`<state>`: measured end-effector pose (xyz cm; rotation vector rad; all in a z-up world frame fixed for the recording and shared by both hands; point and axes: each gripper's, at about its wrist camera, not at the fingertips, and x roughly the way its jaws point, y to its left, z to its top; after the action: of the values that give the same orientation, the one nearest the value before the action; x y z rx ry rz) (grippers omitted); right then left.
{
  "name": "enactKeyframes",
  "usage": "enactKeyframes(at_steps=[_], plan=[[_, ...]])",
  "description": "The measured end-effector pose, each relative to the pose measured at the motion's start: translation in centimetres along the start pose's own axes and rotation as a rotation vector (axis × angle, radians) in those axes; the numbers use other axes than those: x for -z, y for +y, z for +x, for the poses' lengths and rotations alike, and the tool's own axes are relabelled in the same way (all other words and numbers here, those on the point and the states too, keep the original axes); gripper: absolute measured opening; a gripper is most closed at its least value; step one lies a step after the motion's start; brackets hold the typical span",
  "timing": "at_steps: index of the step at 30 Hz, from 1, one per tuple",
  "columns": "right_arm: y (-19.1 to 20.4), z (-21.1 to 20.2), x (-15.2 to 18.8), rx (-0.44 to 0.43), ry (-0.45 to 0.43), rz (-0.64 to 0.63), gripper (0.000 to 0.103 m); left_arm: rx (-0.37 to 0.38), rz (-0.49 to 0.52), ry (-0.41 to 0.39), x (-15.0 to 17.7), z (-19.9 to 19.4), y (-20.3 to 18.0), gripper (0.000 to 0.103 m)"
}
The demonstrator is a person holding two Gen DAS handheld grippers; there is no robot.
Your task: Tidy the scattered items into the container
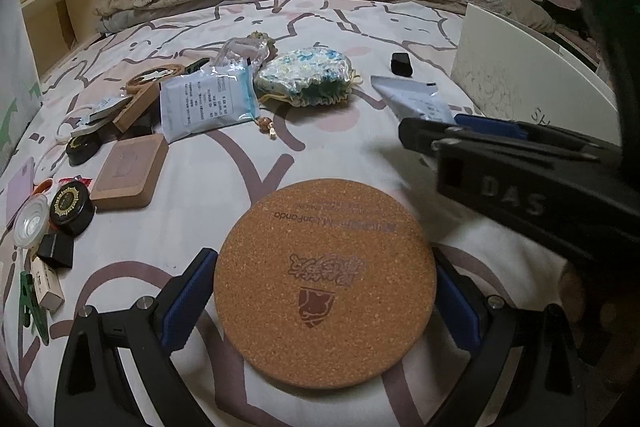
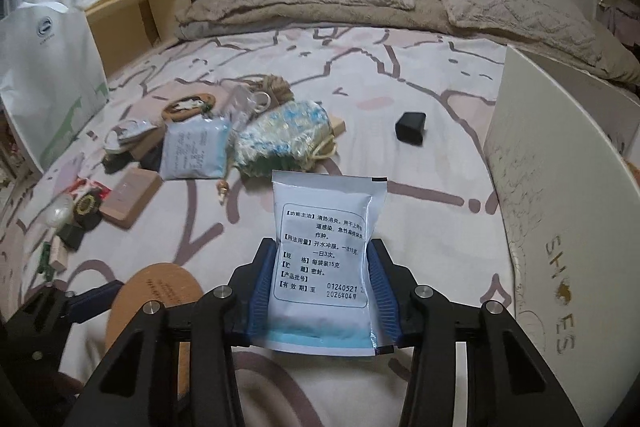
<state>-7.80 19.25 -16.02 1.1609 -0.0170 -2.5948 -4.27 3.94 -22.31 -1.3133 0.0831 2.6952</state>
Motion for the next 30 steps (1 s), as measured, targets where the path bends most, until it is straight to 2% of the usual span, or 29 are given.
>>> enactKeyframes(at_steps=[5,14,22,30], plan=[[0.5,-2.1,-0.6,-0.020,-0.052,-0.006,0.047,0.003,-0.002,-0.009,-0.2,-0.3,0.0,0.100],[0.2,-8.4,-2.5,-0.022,-0.240,0.010,0.047,-0.005,0.016,-0.063,-0.9,-1.7,-0.1,0.100],[-1.2,-13.1,-3.3,0.010,-0.364,0.025,0.047,-0.001,0.042,-0.093,-1.0,-2.3,-0.9,0.100],[-3.6,-16.0,-3.5,0.059,-0.443,0.062,0.047,0.029,0.057,-0.116,-0.8,-2.3,-1.7,0.100]])
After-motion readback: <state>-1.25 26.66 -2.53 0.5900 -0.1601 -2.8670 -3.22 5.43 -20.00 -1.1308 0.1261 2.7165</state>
